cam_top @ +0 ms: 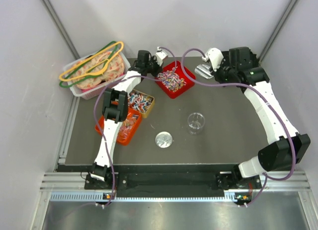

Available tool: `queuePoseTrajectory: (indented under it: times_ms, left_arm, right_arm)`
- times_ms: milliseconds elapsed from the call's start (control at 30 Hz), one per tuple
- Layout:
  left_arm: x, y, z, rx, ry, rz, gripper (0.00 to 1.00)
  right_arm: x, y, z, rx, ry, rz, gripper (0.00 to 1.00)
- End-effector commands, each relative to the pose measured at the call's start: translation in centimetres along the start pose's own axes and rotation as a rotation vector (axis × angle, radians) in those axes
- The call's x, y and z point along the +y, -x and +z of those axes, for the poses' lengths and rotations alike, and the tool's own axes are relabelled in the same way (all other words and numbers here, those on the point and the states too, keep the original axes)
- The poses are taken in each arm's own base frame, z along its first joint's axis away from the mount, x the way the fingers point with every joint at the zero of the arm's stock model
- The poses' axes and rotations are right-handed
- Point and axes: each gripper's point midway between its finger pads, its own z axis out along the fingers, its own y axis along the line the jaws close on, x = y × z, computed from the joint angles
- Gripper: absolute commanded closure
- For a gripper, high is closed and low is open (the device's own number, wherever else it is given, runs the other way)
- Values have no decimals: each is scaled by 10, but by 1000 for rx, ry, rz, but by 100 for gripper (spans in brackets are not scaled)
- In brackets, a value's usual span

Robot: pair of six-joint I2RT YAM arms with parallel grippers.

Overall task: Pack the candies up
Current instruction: Adjust the storage box at the center of the board.

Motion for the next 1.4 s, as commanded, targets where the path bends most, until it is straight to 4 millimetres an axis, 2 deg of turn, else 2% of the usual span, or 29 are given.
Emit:
queuePoseTrajectory:
  times_ms: [0,33,67,100,167,233,333,500,767,933,1067,1200,1367]
  left_arm:
    - [-5,20,-7,-27,-19,-27,100]
    - [-7,22,-8,-30,-20,-32,100]
    - [-7,34,-14,-46,-16,-30,100]
    - [-10,27,-15,-37,-17,-44,100]
    - [-10,42,-21,-66,-10,-56,100]
    - [-11,48,-25,-73,-15,-76,100]
    - [-12,65,-32,-97,-15,-86,100]
    - [-16,98,-48,-132,-13,-73,100]
    - [-41,133,-70,-163,-54,-99,100]
    - [-58,138,-72,-160,-67,-108,100]
    - [-66,138,-69,-160,-78,-115,100]
    - [-70,137,-66,-162,-88,-137,100]
    - [-73,142,-66,-177,-93,-141,100]
  right_arm:
    - [-1,11,-3,-30,-4,-103,100]
    - [-2,12,-4,-35,-8,-122,100]
    - [-2,10,-3,-33,-11,-132,100]
    - [-3,9,-3,-33,-13,-142,100]
    - [-5,9,-2,-39,-25,-184,100]
    - [-6,8,-3,-37,-30,-215,100]
    - [-9,10,-6,-26,-50,-264,100]
    - [-3,16,-8,3,-66,-374,100]
    - [-1,25,1,55,-92,-528,100]
    - [-7,28,17,91,-77,-588,100]
    - [-7,19,47,140,-47,-623,100]
    - [-10,17,63,181,-29,-652,100]
    - [-13,19,70,213,17,-703,100]
